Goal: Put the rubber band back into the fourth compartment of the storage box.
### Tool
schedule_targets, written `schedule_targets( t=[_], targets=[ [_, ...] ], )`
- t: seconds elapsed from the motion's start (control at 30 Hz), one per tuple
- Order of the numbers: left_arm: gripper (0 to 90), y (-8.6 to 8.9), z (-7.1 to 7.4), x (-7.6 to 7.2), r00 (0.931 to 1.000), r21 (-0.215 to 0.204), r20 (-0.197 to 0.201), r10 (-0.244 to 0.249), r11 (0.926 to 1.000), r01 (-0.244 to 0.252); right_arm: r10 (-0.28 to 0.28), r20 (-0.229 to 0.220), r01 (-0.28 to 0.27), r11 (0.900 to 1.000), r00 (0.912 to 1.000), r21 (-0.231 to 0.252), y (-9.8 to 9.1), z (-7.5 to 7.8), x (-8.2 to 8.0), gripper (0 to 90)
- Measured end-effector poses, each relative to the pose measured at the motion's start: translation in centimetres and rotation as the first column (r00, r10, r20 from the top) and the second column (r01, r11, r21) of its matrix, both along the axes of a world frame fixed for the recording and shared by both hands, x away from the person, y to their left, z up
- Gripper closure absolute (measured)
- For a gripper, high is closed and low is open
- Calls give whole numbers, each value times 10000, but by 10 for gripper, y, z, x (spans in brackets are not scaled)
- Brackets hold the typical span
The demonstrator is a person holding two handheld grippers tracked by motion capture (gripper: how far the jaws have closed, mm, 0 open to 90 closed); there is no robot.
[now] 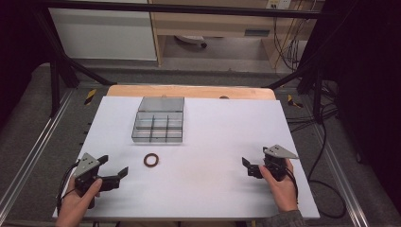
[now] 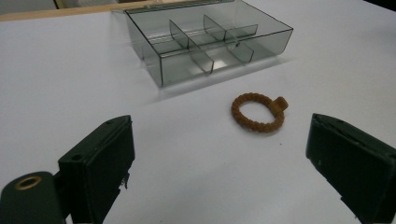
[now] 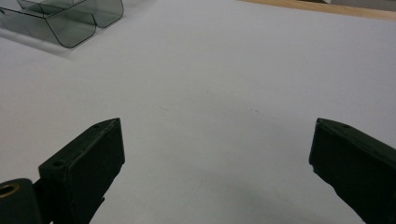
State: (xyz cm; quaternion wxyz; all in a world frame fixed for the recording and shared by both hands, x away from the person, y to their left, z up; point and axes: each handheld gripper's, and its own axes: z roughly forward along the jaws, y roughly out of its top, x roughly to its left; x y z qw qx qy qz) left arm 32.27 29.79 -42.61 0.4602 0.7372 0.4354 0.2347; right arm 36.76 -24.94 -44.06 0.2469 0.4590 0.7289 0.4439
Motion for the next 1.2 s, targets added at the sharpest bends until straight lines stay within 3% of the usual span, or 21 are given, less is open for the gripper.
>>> schedule_targets(
  t=[0.07,0.4,0.57,0.63,0.8,0.83,0.97,1.07,1.1,1.2],
  targets=[
    [78,-8,1,6,9998,119,-87,-189,9997,190,44,-40,-44,10000,10000,14,1,0,0,38],
    [100,-27,7,29,9996,217,-191,-209,9995,213,26,-141,-25,10000,9999,84,-2,-3,2,41],
    [103,-60,8,49,9939,384,-501,-984,9942,1003,175,-97,-174,9998,9998,30,3,-1,0,41],
    [112,-67,9,54,9924,504,-687,-1023,9931,1058,236,-70,-235,9997,9997,84,7,0,-2,40],
    [145,-78,7,57,9867,568,-852,-1385,9880,1436,303,-101,-304,9995,9995,-62,12,0,-2,41],
    [148,-85,0,58,9802,728,-1098,-1650,9821,1735,250,-177,-252,9997,9995,-70,12,-1,-3,43],
    [171,-95,-10,48,9736,1037,-1243,-1913,9734,2044,197,-337,-202,9997,9992,-152,11,-2,-4,49],
    [170,-98,-14,45,9726,1328,-1249,-1960,9682,2122,-33,-404,29,9999,9992,-115,9,-3,-4,53],
    [170,-100,-19,43,9707,1599,-1282,-2035,9617,2227,-273,-462,268,9996,9986,-127,9,-4,-2,55],
    [173,-101,-21,44,9702,1644,-1331,-2026,9608,2232,-511,-424,514,9987,9978,65,6,-4,2,59]
  ],
)
